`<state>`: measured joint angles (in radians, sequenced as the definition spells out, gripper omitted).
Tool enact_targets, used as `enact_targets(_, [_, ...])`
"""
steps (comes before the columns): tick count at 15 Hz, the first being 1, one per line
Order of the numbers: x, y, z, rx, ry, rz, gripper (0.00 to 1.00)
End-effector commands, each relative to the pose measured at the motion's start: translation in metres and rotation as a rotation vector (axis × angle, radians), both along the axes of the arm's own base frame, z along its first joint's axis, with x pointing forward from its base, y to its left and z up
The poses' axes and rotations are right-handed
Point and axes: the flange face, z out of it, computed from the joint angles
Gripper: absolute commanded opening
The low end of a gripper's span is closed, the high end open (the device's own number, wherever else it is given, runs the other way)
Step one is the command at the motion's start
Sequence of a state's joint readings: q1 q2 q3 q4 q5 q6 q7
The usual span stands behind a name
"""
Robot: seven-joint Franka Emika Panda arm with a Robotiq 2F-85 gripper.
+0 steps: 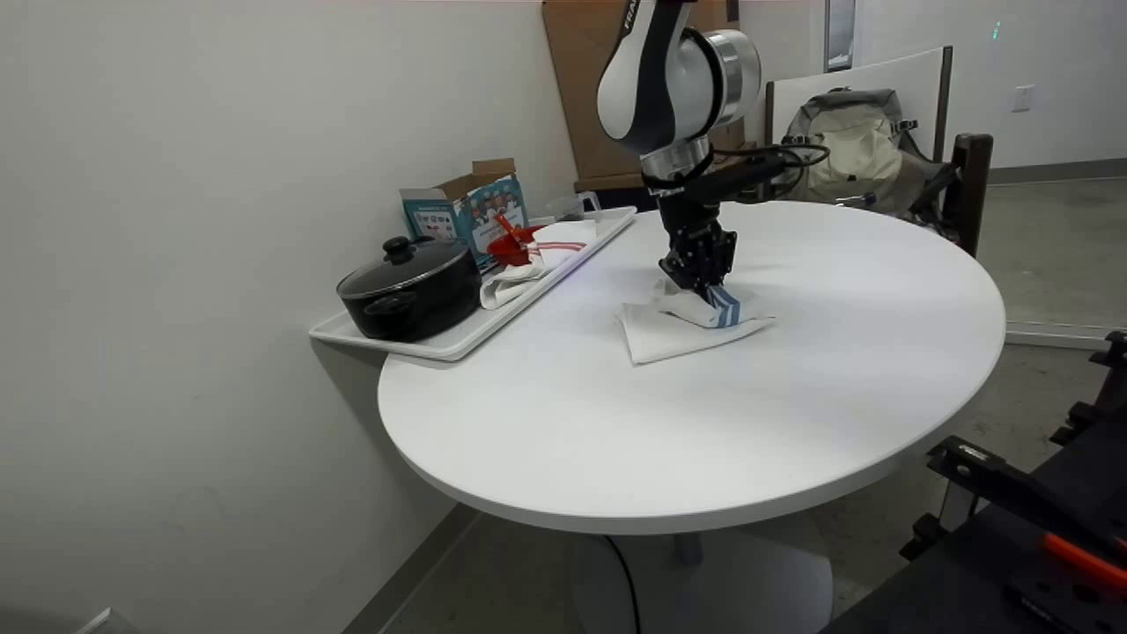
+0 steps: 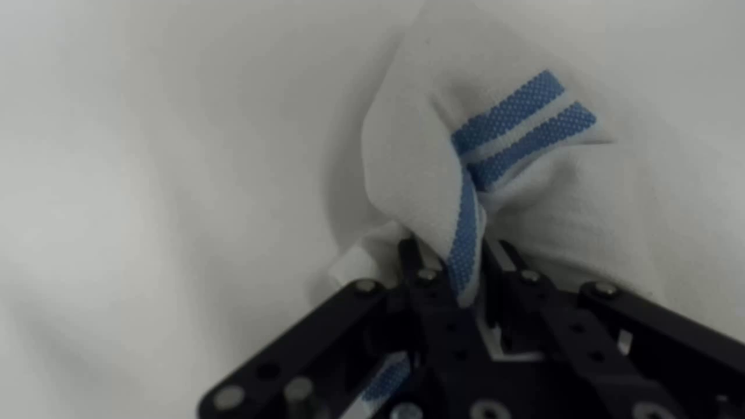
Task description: Use the tea towel to wipe the table
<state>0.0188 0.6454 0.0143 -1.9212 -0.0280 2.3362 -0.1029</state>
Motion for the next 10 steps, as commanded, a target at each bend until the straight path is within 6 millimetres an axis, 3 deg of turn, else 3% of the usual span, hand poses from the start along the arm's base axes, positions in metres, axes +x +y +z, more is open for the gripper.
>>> enact_targets(1, [-0.067, 0.035, -0.025, 0.001, 0.033, 0.147, 0.05])
enact_targets(7, [-0.147, 0.096, -0.019, -0.026, -0.07, 0.318, 0.05])
enact_targets(10, [-0.172, 0.111, -0.013, -0.027, -0.119, 0.369, 0.05])
